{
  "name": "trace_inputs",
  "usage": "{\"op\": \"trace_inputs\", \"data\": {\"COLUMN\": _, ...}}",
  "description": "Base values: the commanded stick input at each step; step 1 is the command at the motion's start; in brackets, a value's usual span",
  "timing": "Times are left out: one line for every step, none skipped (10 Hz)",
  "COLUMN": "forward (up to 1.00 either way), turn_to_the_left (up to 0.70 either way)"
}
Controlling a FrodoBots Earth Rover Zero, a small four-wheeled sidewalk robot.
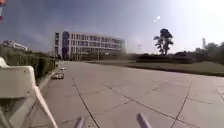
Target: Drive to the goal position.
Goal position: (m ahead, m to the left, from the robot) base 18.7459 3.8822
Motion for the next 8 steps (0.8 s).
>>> {"op": "trace_inputs", "data": {"forward": 0.70, "turn_to_the_left": 0.00}}
{"op": "trace_inputs", "data": {"forward": 0.70, "turn_to_the_left": 0.00}}
{"op": "trace_inputs", "data": {"forward": 0.70, "turn_to_the_left": 0.00}}
{"op": "trace_inputs", "data": {"forward": 0.70, "turn_to_the_left": 0.00}}
{"op": "trace_inputs", "data": {"forward": 0.70, "turn_to_the_left": 0.00}}
{"op": "trace_inputs", "data": {"forward": 0.70, "turn_to_the_left": 0.10}}
{"op": "trace_inputs", "data": {"forward": 0.70, "turn_to_the_left": 0.29}}
{"op": "trace_inputs", "data": {"forward": 0.70, "turn_to_the_left": 0.33}}
